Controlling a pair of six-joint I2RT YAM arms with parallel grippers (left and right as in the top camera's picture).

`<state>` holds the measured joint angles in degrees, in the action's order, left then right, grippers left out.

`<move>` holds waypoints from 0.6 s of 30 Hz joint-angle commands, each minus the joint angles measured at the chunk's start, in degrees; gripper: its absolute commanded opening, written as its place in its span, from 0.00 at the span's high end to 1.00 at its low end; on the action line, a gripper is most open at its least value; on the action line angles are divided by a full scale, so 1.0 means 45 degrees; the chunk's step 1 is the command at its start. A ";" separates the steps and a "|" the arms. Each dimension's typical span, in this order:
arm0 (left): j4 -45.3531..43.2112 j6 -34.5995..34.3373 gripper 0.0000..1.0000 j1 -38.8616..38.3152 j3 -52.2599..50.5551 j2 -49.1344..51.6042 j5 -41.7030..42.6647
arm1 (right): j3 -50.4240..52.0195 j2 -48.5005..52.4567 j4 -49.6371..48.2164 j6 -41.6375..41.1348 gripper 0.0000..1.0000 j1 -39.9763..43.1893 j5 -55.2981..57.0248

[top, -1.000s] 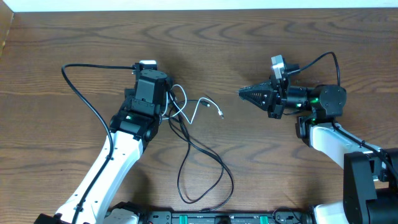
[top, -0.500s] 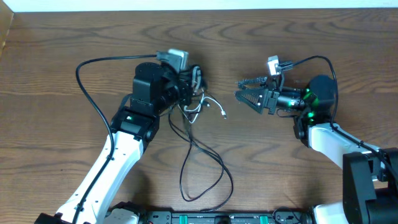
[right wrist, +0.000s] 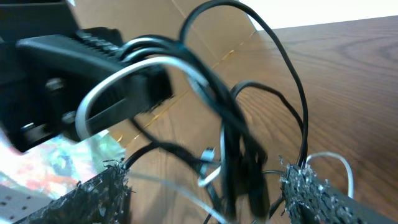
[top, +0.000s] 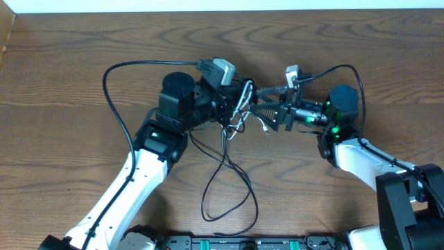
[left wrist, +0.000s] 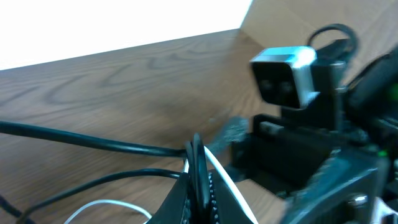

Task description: Untangle cables

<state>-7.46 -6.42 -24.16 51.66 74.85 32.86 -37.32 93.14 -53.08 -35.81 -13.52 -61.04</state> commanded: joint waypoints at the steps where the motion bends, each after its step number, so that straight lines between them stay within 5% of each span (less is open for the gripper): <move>1: -0.0194 -0.0107 0.92 -0.0340 -0.0063 0.0058 0.0277 | 0.0015 -0.0053 0.0044 0.0500 0.22 -0.0092 0.0559; 3: -0.0175 -0.0112 0.92 -0.0525 -0.0063 0.0058 0.0282 | 0.0015 -0.0053 0.0044 0.0500 0.34 -0.0092 0.0588; 6: -0.0175 -0.0102 0.92 -0.0729 -0.0063 0.0058 0.0272 | 0.0015 -0.0053 0.0049 0.0505 0.82 -0.0092 0.0588; 8: -0.0175 -0.0097 0.92 -0.0729 -0.0063 0.0058 0.0199 | 0.0015 -0.0053 0.0049 0.0505 0.99 -0.0092 0.0588; 12: -0.0034 -0.0102 0.91 -0.0685 -0.0063 0.0058 -0.0996 | 0.0015 -0.0053 0.0049 0.0500 0.99 -0.0092 0.0578; 18: 0.0704 -0.0107 0.70 -0.0680 -0.0063 0.0058 -0.2807 | 0.0015 -0.0053 0.0049 0.0500 0.99 -0.0087 0.0529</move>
<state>-4.93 -6.76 -27.22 51.66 74.85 25.61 -37.32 93.14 -52.53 -34.26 -13.74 -58.63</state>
